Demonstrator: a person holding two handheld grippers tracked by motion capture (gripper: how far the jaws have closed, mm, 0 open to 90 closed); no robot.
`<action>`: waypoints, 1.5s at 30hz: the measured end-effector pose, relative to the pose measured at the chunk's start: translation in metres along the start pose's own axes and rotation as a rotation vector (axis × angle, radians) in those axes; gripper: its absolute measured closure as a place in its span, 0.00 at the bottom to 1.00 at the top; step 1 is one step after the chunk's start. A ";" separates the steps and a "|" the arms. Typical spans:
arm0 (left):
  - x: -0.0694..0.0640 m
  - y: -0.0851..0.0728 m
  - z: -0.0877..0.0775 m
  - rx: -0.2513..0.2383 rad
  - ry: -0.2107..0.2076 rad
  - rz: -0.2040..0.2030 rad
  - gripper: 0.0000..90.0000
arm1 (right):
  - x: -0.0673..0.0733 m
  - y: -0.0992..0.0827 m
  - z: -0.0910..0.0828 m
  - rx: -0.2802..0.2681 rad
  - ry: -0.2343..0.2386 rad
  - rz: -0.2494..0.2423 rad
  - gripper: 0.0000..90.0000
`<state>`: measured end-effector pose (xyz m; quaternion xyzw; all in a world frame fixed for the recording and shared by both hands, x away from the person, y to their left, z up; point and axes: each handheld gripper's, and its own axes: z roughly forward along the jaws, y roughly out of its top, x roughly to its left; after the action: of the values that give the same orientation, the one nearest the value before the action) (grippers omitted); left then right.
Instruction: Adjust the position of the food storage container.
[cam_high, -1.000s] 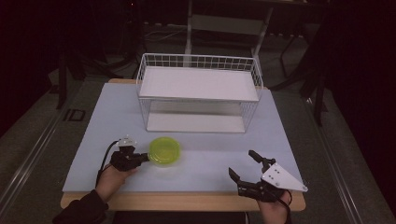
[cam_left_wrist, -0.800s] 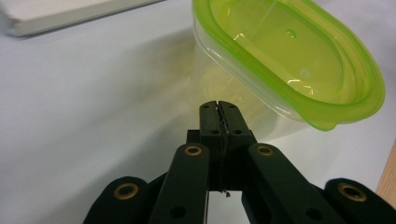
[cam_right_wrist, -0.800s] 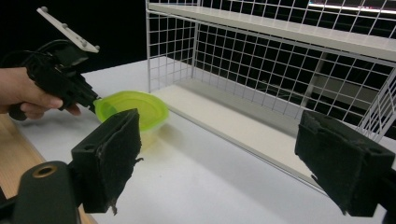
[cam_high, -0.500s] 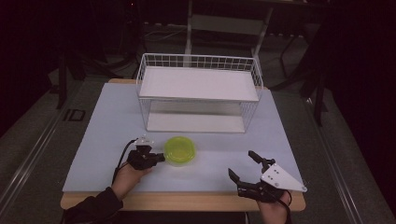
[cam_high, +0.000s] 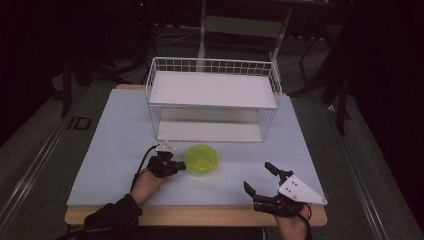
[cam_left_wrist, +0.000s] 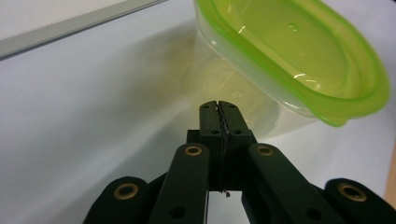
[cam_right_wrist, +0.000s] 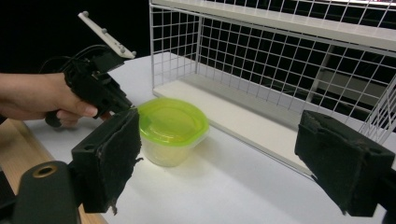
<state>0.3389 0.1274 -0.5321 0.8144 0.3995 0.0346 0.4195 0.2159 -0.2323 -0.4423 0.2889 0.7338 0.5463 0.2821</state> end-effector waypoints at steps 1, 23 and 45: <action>0.000 0.001 0.001 0.001 0.000 0.000 1.00 | 0.000 0.000 0.000 0.000 0.001 0.000 0.16; -0.005 0.007 0.004 0.033 0.027 0.010 0.99 | -0.002 -0.001 0.001 0.009 -0.005 0.012 0.16; -0.024 0.002 -0.095 -0.297 -0.076 0.050 0.35 | -0.006 0.008 0.013 0.056 0.011 0.015 0.13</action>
<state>0.2868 0.1729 -0.4623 0.7538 0.3537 0.0728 0.5490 0.2298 -0.2265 -0.4376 0.2993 0.7482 0.5292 0.2656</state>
